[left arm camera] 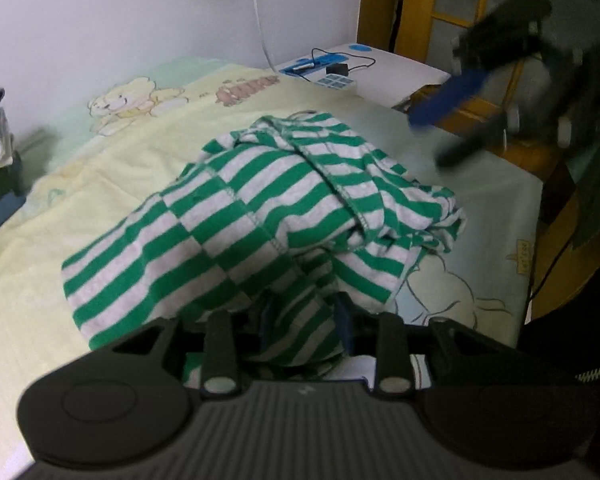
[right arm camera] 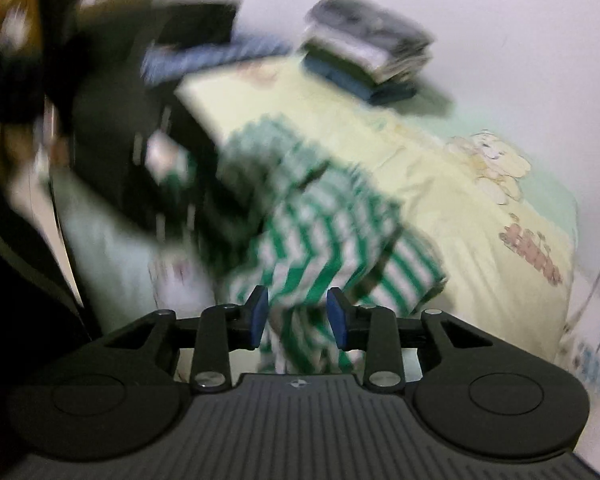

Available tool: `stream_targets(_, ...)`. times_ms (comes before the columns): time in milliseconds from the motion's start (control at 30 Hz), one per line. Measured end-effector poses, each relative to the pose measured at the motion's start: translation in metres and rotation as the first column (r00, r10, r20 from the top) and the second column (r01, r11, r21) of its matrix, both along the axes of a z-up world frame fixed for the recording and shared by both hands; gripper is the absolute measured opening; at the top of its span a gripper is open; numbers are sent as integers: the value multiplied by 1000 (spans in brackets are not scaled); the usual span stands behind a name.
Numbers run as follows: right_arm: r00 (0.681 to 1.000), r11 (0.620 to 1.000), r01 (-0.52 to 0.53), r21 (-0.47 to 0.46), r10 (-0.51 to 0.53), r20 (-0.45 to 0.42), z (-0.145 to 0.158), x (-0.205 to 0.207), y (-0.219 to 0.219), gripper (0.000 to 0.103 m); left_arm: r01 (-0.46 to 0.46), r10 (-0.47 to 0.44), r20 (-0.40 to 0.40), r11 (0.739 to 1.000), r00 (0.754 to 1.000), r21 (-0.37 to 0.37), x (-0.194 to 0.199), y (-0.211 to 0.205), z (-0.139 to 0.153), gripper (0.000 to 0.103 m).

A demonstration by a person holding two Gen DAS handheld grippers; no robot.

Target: Fold clothes

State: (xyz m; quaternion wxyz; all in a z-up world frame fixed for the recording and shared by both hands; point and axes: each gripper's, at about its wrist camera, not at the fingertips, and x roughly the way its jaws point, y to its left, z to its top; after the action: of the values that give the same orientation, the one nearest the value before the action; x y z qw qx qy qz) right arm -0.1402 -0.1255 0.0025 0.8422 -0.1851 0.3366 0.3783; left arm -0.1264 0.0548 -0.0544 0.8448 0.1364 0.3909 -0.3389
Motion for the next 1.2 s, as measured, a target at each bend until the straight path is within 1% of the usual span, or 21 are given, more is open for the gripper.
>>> stream_targets(33, 999, 998, 41, 53, -41, -2, 8, 4, -2, 36, 1, -1, -6, 1000, 1000, -8, -1, 0, 0, 37)
stream_targets(100, 992, 986, 128, 111, -129, -2, 13, 15, -1, 38, 11, -11, -2, 1000, 1000, -5, -6, -1, -1, 40)
stream_targets(200, 972, 965, 235, 114, -235, -6, 1, 32, 18, 38, 27, -27, 15, 999, 1000, 18, -11, -5, -4, 47)
stream_targets(267, 957, 950, 289, 115, -288, -28, -10, 41, 31, 38, 32, -33, 22, 999, 999, 27, -14, -7, -4, 50)
stream_targets(367, 942, 933, 333, 135, -324, -81, -21, 50, 43, 38, 29, -30, 31, 999, 999, 28, -16, -8, -4, 52)
stream_targets(400, 937, 929, 346, 131, -337, -91, -23, 51, 45, 40, 25, -26, 30, 999, 999, 24, -17, -7, -4, 52)
stream_targets(467, 926, 920, 373, 118, -362, -104, -27, 52, 47, 39, 22, -22, 29, 1000, 999, 17, -16, -6, -5, 53)
stream_targets(500, 922, 918, 382, 111, -371, -109, -29, 53, 46, 31, 22, -22, 28, 1000, 999, 14, -16, -6, -5, 53)
stream_targets(533, 919, 915, 389, 107, -378, -114, -29, 53, 44, 26, 22, -22, 27, 1000, 999, 12, -15, -5, -5, 53)
stream_targets(600, 915, 911, 396, 120, -379, -141, -28, 53, 38, 8, 25, -25, 26, 1000, 999, 8, -15, -4, -4, 54)
stream_targets(667, 914, 910, 393, 130, -372, -161, -24, 49, 35, 2, 27, -27, 24, 1000, 999, 4, -15, -4, -4, 56)
stream_targets(700, 917, 913, 387, 129, -366, -161, -23, 46, 34, 2, 29, -29, 22, 1000, 999, 2, -15, -4, -4, 56)
stream_targets(800, 939, 935, 333, 123, -317, -136, -18, 35, 37, 2, 37, -37, 13, 999, 999, -5, -16, -2, -2, 57)
stream_targets(867, 951, 947, 293, 131, -274, -143, -16, 28, 38, 2, 47, -47, -5, 999, 999, -10, -16, 0, -1, 57)
stream_targets(933, 965, 961, 235, 146, -213, -152, -14, 21, 39, 2, 59, -59, -13, 998, 998, -6, -18, 1, 0, 57)
stream_targets(1033, 979, 981, 139, 135, -116, -167, -16, 10, 43, 2, 74, -74, -14, 997, 997, 5, -23, 3, 1, 57)
stream_targets(1167, 983, 996, 28, 80, -13, -184, -25, -5, 52, 2, 80, -80, -29, 997, 996, 0, -23, 7, 3, 57)
stream_targets(1200, 980, 997, 10, 74, 5, -197, -28, -6, 54, 0, 80, -80, -25, 997, 996, 0, -24, 8, 3, 57)
